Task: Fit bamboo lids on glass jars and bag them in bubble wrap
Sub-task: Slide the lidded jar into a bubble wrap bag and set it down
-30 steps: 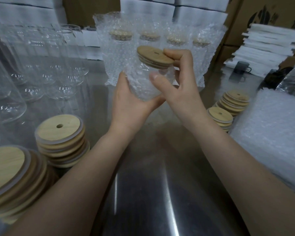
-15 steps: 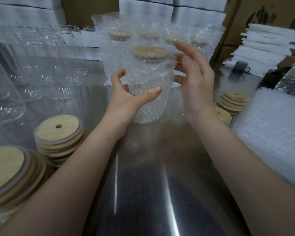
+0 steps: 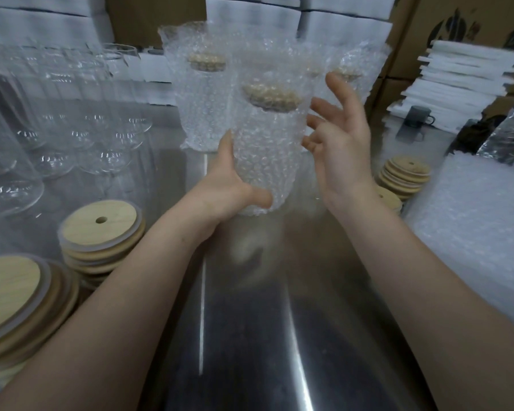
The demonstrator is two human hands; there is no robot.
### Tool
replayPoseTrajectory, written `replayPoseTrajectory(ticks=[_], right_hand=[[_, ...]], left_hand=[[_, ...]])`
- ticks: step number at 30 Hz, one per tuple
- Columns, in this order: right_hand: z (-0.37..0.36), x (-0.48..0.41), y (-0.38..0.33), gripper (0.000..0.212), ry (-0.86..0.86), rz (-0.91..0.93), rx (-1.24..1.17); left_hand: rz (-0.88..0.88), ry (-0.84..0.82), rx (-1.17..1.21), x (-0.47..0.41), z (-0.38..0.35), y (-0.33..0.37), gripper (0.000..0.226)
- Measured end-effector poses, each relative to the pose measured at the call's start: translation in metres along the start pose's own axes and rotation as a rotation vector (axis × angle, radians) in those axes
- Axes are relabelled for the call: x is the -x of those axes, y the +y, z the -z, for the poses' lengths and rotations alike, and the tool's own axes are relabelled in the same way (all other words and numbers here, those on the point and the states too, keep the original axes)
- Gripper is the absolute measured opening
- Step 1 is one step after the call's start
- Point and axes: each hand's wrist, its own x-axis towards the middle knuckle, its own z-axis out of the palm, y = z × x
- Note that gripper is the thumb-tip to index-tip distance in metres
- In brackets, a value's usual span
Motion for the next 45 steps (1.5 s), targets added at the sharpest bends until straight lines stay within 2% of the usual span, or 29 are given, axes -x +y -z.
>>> replayPoseTrajectory(ticks=[3, 8, 10, 15, 20, 31, 37, 40, 43, 45], right_hand=[[0.000, 0.001, 0.002, 0.063, -0.062, -0.052, 0.058], [-0.001, 0.000, 0.005, 0.068, -0.089, -0.073, 0.067], [-0.001, 0.000, 0.004, 0.066, -0.097, -0.077, 0.096], [-0.001, 0.002, 0.004, 0.065, -0.101, -0.079, 0.132], [-0.001, 0.003, 0.004, 0.064, -0.094, -0.085, 0.146], [0.000, 0.003, 0.004, 0.067, -0.092, -0.107, 0.097], [-0.002, 0.000, 0.005, 0.075, -0.178, -0.162, 0.107], [0.000, -0.001, 0.008, 0.077, -0.184, -0.162, 0.129], [0.001, -0.002, 0.007, 0.075, -0.171, -0.167, 0.108], [0.003, -0.003, 0.008, 0.067, -0.151, -0.169, 0.073]], left_hand=[[0.087, 0.001, -0.240, -0.001, 0.003, -0.002, 0.126], [0.063, 0.158, -0.414, -0.001, 0.005, -0.006, 0.105], [0.059, 0.219, -0.409, 0.000, 0.005, -0.008, 0.093], [0.047, 0.340, -0.469, -0.001, 0.007, -0.014, 0.045], [0.071, 0.410, -0.502, -0.004, 0.005, -0.017, 0.017], [0.108, 0.425, -0.540, -0.002, 0.004, -0.010, 0.009], [0.081, 0.385, -0.508, 0.001, 0.005, -0.007, 0.024], [0.090, 0.282, -0.457, 0.001, 0.005, -0.004, 0.031], [0.104, 0.229, -0.405, 0.001, 0.005, -0.004, 0.045], [0.091, 0.253, -0.424, 0.000, 0.005, -0.007, 0.040]])
